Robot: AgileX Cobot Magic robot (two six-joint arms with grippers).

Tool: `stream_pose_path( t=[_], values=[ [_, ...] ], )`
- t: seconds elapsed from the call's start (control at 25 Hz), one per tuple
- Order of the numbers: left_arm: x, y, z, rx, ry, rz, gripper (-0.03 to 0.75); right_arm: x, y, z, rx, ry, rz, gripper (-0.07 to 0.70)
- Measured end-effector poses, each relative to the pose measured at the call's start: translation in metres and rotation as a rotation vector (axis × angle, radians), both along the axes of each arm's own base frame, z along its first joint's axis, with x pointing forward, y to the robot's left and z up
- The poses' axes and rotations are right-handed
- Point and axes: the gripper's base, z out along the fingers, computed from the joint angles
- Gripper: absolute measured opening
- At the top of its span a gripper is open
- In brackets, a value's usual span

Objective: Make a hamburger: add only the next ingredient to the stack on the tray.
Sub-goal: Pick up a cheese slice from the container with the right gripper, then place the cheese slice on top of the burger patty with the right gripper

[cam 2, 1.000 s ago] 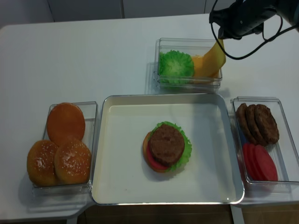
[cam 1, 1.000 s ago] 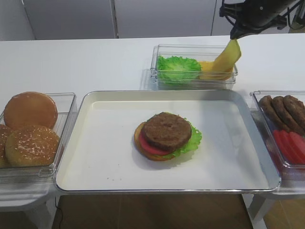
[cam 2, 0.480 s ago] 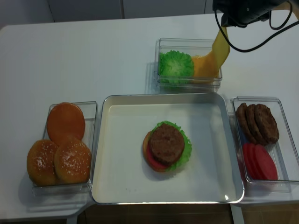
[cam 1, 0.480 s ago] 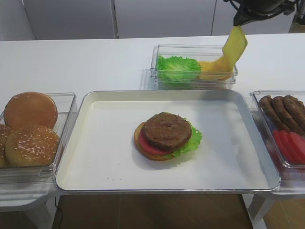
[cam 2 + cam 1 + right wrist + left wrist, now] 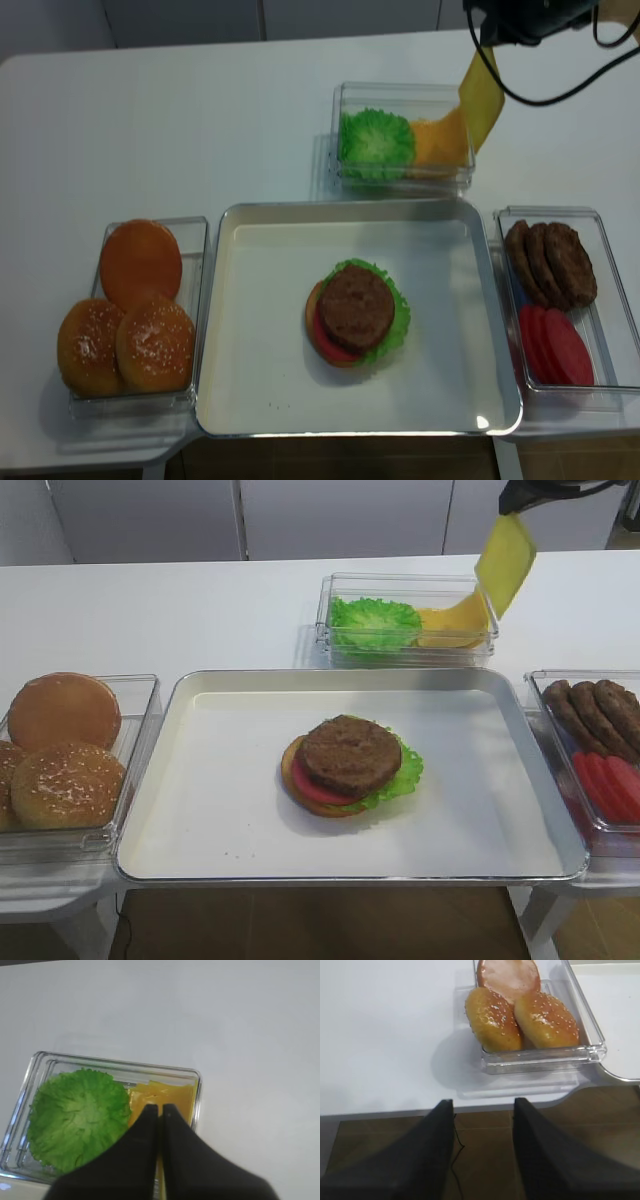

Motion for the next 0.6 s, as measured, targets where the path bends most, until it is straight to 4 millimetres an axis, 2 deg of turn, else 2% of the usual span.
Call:
stream_pose_path(
  t=[0.36,0.6],
  values=[
    [0.000,0.000,0.000,0.000,0.000,0.000,0.298,-0.020,-0.001,0.021,-0.006,0.004,0.030,0.006],
    [0.000,0.000,0.000,0.000,0.000,0.000,0.299,-0.035,-0.001,0.027,-0.020,0.021,0.056,0.006]
  ],
)
